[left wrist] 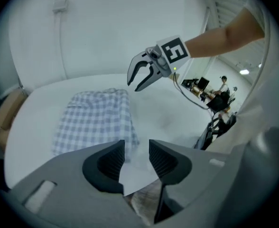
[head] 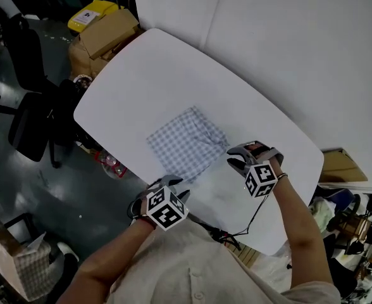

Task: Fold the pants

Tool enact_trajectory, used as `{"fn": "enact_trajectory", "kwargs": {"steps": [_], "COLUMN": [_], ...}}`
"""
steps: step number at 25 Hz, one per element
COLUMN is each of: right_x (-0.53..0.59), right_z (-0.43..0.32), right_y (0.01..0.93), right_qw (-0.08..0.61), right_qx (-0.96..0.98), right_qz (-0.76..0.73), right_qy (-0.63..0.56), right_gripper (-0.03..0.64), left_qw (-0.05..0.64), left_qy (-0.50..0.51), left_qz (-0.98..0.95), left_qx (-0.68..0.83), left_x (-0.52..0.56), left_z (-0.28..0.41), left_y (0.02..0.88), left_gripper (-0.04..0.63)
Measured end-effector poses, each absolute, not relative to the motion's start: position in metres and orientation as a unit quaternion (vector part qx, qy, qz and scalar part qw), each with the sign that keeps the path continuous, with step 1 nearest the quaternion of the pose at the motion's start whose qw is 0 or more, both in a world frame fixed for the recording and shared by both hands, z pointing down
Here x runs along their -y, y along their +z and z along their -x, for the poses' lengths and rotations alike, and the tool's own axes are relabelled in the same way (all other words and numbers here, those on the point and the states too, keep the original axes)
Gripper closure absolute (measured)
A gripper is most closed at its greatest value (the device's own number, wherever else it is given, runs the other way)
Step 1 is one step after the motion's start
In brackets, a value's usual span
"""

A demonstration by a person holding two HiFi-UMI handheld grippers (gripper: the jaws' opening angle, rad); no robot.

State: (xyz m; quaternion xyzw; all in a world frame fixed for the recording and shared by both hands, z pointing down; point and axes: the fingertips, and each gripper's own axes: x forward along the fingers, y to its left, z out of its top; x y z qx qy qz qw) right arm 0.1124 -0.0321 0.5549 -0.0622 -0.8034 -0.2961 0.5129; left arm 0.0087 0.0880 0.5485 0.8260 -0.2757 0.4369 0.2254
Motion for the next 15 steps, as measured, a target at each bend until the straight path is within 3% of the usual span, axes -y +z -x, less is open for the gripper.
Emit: {"fn": "enact_trajectory", "kwargs": {"steps": [5,9,12,15], "right_x": [0.036,0.031,0.023,0.015], "right_z": [-0.094,-0.092,-0.103,-0.111], "right_y": [0.567,0.580,0.589,0.594], "right_qw": [0.543,0.563,0.570,0.574], "right_qx": [0.754,0.723,0.716,0.719], "right_qz": [0.114,0.145,0.158,0.159], "right_qy": [-0.353,-0.373,-0.370,-0.357], "right_gripper": [0.508,0.566,0.572,0.572], "left_qw": [0.177,0.191,0.184,0.182], "left_qy": [0.528,0.536,0.528,0.517], "left_qz": [-0.783,-0.779,-0.792,-0.807], "left_qx": [0.277,0.265,0.244,0.218], "left_x": [-0.077,-0.082,-0.092,-0.104], "left_z": [0.007,-0.003,-0.015,-0.025], "left_y": [0.580,0.594,0.593,0.596], "left_gripper": [0.430,0.435,0.480,0.482]}}
